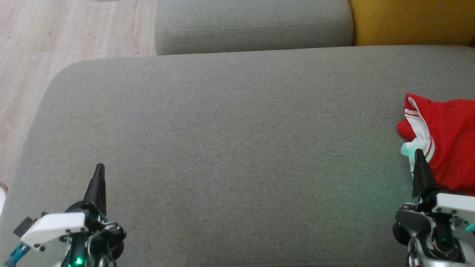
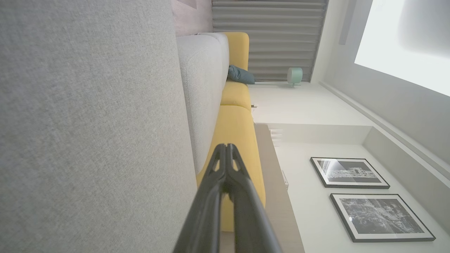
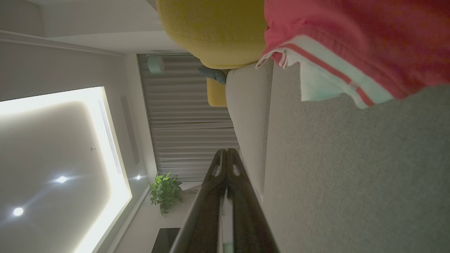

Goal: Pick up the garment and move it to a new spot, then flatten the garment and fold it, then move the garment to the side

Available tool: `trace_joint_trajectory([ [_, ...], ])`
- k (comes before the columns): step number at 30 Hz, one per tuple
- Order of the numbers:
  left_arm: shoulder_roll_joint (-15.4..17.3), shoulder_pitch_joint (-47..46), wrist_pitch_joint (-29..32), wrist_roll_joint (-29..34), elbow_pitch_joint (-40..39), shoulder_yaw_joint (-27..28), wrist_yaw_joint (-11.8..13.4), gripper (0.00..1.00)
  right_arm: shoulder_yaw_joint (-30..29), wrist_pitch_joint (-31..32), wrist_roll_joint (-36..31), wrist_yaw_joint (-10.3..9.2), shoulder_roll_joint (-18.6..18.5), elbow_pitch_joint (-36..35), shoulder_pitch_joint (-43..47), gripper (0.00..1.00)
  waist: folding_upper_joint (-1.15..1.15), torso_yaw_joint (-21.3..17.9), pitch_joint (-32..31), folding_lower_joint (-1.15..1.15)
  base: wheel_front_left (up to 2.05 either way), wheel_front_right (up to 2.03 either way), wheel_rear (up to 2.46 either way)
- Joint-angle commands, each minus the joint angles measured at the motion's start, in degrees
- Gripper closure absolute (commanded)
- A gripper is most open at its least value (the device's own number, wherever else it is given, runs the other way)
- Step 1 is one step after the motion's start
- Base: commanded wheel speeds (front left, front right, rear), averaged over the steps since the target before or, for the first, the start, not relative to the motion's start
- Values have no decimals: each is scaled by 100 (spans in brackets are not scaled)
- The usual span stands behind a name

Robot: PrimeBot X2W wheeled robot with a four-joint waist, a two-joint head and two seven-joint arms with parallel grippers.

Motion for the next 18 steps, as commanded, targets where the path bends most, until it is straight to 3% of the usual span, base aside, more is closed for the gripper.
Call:
trace_joint_trajectory([
  [1,83,-331,43,-26,-225,202,-42,100,119,33,42,23,-39,-222,-120,100,0,0,0,0,0,0,0],
  [18,83,-331,43,-26,-225,202,-42,100,119,33,42,23,-39,-222,-120,100,0,0,0,0,0,0,0],
])
